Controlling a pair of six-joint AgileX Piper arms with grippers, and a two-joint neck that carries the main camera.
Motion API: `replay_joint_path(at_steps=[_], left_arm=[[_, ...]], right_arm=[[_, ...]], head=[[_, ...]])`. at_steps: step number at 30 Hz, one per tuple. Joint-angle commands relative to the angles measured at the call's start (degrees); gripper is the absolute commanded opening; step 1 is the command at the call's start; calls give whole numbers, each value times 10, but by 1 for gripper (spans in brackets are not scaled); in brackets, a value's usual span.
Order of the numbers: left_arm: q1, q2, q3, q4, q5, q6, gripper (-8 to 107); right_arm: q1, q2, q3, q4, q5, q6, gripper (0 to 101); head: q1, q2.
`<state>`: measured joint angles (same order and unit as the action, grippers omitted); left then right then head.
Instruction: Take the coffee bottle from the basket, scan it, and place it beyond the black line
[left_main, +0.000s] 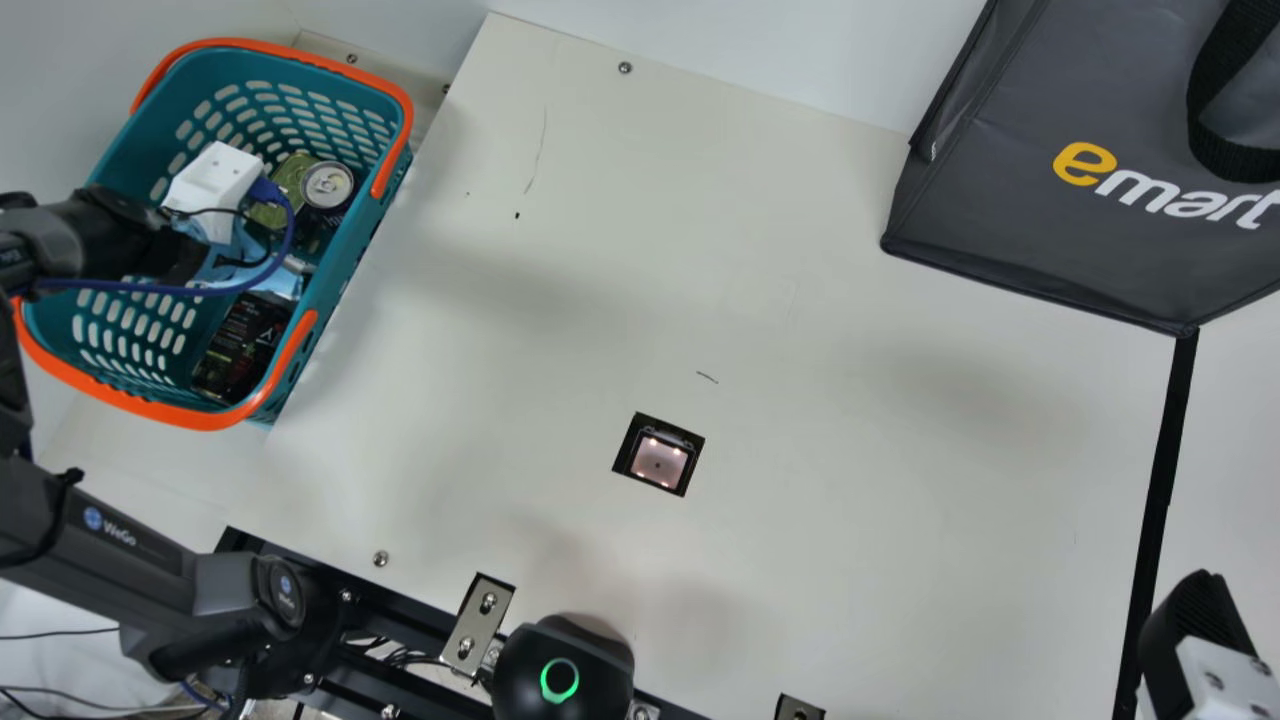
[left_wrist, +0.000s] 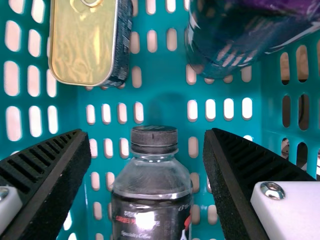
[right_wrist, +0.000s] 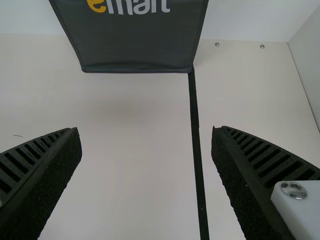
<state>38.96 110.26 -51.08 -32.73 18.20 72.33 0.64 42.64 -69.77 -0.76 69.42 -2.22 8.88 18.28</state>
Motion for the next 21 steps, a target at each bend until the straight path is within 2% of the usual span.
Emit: replay_joint_path(at_steps=[1, 21], left_arm=[[-3, 4, 3, 1, -7, -6, 90], [-18, 57, 5, -34, -68, 4, 90]], right_arm=[[0, 0, 0, 0, 0, 0, 91], [0, 0, 0, 0, 1, 0, 91]], head=[[-10, 1], [-10, 1]])
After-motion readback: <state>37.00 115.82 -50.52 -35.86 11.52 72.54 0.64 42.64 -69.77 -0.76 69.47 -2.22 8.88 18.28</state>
